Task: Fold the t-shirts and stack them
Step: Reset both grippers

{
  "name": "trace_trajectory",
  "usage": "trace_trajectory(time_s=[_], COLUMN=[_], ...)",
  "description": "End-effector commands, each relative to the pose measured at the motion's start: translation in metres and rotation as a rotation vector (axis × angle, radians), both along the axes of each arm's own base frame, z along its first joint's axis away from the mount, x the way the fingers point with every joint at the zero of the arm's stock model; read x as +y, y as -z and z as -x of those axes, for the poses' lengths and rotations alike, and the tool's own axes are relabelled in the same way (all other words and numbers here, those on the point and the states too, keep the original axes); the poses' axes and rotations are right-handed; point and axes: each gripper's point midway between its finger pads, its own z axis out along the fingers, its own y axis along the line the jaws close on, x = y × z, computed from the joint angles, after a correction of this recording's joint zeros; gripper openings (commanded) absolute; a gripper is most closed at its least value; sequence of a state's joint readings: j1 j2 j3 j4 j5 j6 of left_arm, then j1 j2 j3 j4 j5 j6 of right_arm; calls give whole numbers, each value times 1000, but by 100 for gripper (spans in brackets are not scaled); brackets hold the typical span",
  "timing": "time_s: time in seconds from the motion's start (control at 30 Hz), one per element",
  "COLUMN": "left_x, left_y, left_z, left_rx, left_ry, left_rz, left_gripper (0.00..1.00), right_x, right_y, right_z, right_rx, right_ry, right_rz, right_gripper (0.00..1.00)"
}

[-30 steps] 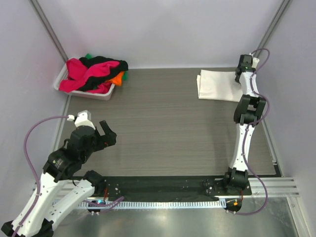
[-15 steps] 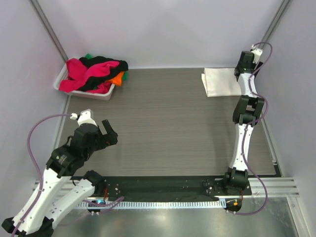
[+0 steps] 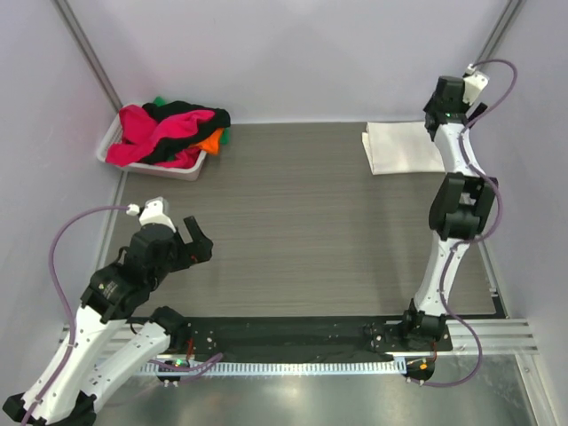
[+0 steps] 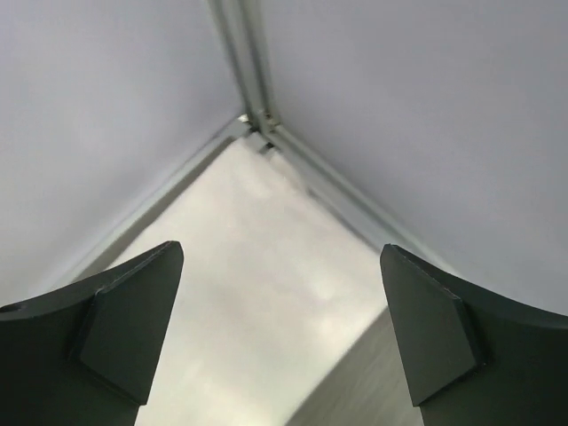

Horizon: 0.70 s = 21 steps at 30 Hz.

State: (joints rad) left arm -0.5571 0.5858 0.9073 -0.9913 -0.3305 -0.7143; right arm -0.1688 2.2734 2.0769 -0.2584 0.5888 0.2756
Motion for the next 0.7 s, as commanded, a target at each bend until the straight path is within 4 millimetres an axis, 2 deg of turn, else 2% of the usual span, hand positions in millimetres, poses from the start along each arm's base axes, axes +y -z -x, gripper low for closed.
trace_trajectory(time_s=[0.0,0.03,0.07,0.1,0.13,0.17,0.2,0.23,0.27,0.3,0.33,0.37,0.47,0.6,0.67], left_x=[-8,-8,-7,-7,-7,-8,-8,-10,-11,-12,-13,-13,-13,-12,-10], left_y=[-12,-13,-16,-18,-17,-19,-20,-19,-20,-19,-19,-19,-21,-24,-25], left_z=[-1,-1,0,0,1,1,1,2,2,3,3,3,3,4,4], left_rx=[-49,-57,-72,-81,-85,-94,-98,-96,-96,-93,-90,-92,-104,-126,-135], left_ry=[56,54,56,58,58,63,68,76,84,89,97,96,99,95,89], left_rz=[26,29,36,43,45,50,54,57,57,58,61,63,66,73,80], left_gripper=[99,99,99,100,100,100,100,100,100,100,100,100,100,100,100], right_x=[65,92,112,127,143,178,191,206,224,238,246,257,274,268,267], right_y=[-92,-110,-109,-73,-64,-53,-47,-45,-59,-32,-26,-21,-9,-3,4], right_z=[37,55,66,84,98,126,140,156,176,198,212,236,267,311,324], right_rx=[-207,-240,-236,-154,-145,-114,-103,-101,-142,-78,-67,-64,-39,32,37], right_ry=[-57,-97,-143,-170,-188,-274,-303,-333,-383,-425,-447,-484,-557,-583,-589], right_rz=[-100,-145,-183,-218,-261,-298,-316,-339,-372,-409,-433,-466,-541,-540,-548], right_gripper=[100,100,100,100,100,100,100,100,100,100,100,100,100,100,100])
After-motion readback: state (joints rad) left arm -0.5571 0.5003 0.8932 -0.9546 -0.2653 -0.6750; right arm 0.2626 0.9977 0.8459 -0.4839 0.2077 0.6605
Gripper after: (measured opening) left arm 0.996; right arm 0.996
